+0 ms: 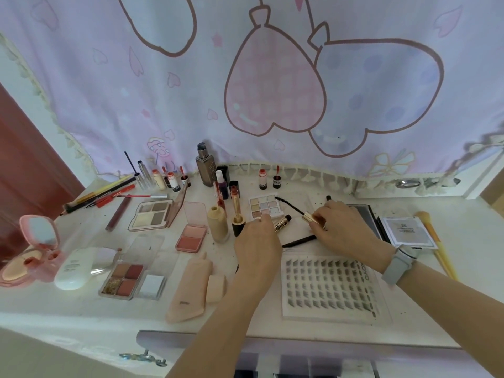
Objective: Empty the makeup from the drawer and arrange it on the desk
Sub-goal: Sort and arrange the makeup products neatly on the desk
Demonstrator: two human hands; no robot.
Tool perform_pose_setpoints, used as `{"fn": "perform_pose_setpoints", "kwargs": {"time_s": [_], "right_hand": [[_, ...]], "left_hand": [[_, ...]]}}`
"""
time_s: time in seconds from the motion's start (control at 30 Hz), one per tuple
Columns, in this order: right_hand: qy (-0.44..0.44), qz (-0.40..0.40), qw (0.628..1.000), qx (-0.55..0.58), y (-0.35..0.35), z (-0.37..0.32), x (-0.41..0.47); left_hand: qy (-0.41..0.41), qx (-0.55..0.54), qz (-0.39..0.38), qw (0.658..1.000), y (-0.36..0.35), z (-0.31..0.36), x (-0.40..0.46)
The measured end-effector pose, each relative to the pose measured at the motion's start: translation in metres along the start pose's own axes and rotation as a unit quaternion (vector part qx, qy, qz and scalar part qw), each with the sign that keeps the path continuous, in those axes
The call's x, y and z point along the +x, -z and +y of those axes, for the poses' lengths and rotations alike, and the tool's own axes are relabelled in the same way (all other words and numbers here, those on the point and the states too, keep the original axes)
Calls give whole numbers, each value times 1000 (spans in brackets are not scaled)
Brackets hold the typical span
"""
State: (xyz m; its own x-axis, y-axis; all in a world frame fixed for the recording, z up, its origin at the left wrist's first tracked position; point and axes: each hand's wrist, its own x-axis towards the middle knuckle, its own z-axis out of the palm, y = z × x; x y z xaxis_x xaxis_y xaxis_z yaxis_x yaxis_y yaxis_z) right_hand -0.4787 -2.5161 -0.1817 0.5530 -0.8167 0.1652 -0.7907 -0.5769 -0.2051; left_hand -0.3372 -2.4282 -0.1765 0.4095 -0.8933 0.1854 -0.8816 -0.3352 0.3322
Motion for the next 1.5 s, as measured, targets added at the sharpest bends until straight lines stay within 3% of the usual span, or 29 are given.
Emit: {"fn": "perform_pose_setpoints", "kwargs": {"time_s": [0.67, 1.03, 1.17, 1.3, 1.5], "right_hand": [[50, -91, 991, -89, 9, -1, 10], [56, -85, 994, -34, 11, 10, 6], [164, 92, 981, -45, 13, 13, -5], [263, 45, 958, -105, 9, 11, -9], [289, 5, 949, -122, 4, 2, 1]], "left_hand": [[-8, -20, 31, 999, -5, -13, -4], [-88, -67, 145, 983, -2, -17, -17], [-101, -77, 158, 979, -6, -26, -31], [-88, -82, 156, 980, -8, -32, -44], [-88, -86, 167, 978, -6, -35, -50]]}}
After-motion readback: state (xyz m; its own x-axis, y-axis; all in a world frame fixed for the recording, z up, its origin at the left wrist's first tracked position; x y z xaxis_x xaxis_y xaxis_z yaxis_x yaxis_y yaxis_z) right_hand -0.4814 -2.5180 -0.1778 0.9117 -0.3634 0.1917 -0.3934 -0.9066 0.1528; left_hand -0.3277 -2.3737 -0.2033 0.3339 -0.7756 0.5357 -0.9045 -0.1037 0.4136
